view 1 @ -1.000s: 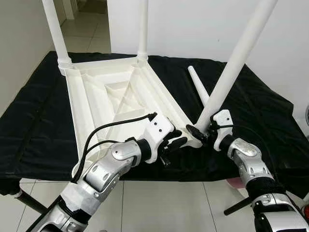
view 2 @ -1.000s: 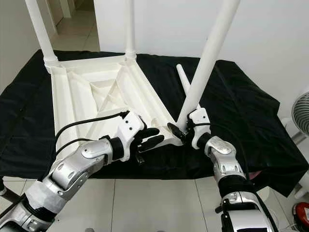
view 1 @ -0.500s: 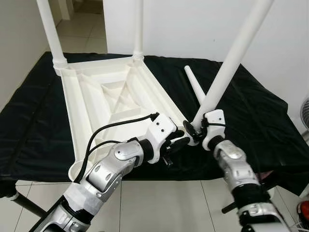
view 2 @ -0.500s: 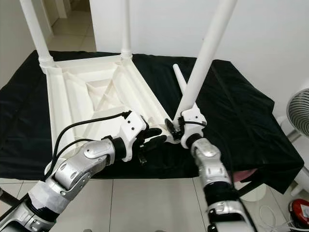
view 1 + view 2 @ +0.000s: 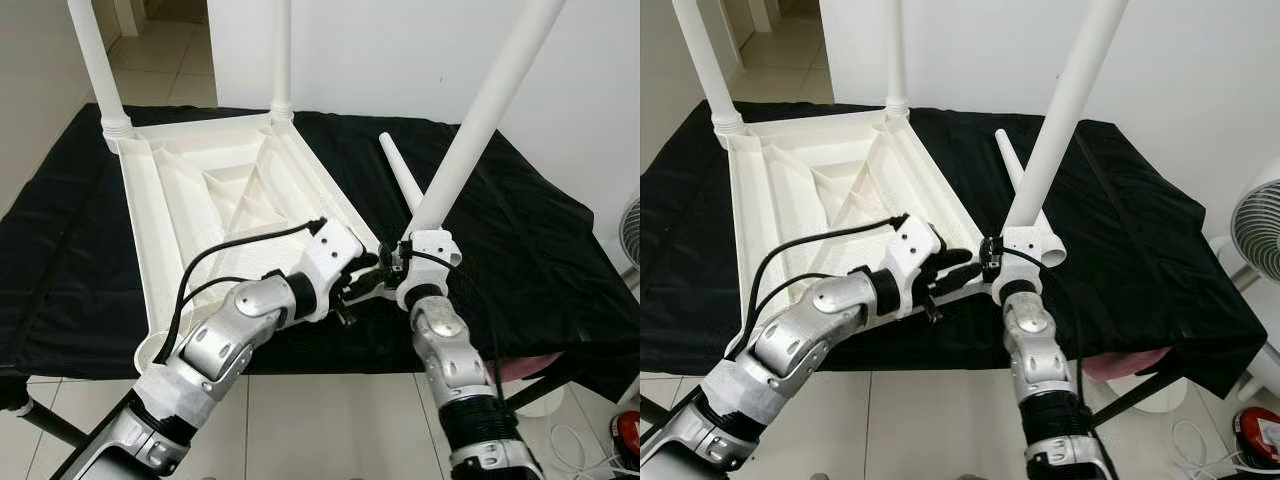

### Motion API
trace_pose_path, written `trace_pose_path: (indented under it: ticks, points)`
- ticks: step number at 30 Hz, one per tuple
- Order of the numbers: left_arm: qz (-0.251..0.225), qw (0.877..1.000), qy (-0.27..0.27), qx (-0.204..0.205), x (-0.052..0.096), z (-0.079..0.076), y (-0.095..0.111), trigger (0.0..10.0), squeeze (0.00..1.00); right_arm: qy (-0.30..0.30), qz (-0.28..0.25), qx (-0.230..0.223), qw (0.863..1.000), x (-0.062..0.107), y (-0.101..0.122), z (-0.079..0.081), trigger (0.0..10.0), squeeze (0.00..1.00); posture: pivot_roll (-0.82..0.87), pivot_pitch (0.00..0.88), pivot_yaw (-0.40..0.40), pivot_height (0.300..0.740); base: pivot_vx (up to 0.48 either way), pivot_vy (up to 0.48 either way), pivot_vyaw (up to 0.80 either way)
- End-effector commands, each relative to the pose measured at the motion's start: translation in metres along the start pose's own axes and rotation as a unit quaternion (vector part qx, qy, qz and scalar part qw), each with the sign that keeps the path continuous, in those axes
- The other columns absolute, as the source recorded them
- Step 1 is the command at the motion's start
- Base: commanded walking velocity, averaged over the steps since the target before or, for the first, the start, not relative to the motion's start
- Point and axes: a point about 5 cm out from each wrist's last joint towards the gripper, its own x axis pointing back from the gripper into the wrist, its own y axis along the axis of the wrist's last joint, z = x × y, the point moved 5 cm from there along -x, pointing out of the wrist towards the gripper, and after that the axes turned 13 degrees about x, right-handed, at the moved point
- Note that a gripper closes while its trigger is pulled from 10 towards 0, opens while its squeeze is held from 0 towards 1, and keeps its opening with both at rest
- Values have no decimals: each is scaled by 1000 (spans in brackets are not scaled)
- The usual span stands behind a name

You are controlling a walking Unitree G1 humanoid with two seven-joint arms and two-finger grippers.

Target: Building children table

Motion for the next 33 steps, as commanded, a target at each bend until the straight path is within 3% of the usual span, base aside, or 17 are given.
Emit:
trace_pose_path:
  ticks: [1,10,11,12,13,20,26,27,29,30,33]
  points:
    - [13,999,-49,-7,-1,-9,-3,10000,0,-19,16,-13,1000,4,-4,-4,10000,0,-71,0,-83,740,0,0,0]
    - [12,999,-38,-9,2,-1,-2,10000,0,-17,0,-16,1000,9,3,3,10000,12,-62,0,-84,740,0,0,0]
    - [12,999,-38,-9,2,-1,-2,10000,0,-18,-2,-15,1000,9,4,3,10000,239,-62,0,-84,740,0,0,0]
    - [13,999,-38,-10,3,0,-2,10000,0,-19,-1,-9,1000,9,4,2,10000,694,-61,0,-86,740,0,0,0]
    - [15,999,-37,-13,3,1,-2,10000,0,-14,-6,-10,1000,9,5,2,10000,1000,-59,0,-87,740,0,0,0]
    - [16,999,-34,-15,4,5,-2,10000,0,2,-27,-12,1000,9,13,-1,10000,1000,-61,0,-87,740,0,0,0]
    - [15,999,-32,-22,5,8,1,10000,0,87,-57,-26,994,6,17,-2,10000,1000,-63,0,-66,740,0,0,0]
    - [16,999,-33,-23,6,8,1,10000,0,105,-63,-28,992,6,18,-3,10000,718,-66,0,-55,740,0,0,0]
    - [16,999,-34,-23,7,8,2,10000,0,123,-69,-31,989,6,18,-3,10000,718,-66,0,-55,740,0,0,0]
    - [18,999,-34,-22,7,9,0,10000,0,135,-73,-19,988,5,16,-5,10000,0,-66,0,-51,740,0,0,0]
    - [20,999,-34,-21,6,9,-1,10000,0,148,-76,-5,986,4,13,-6,10000,0,-68,0,-47,740,0,0,0]
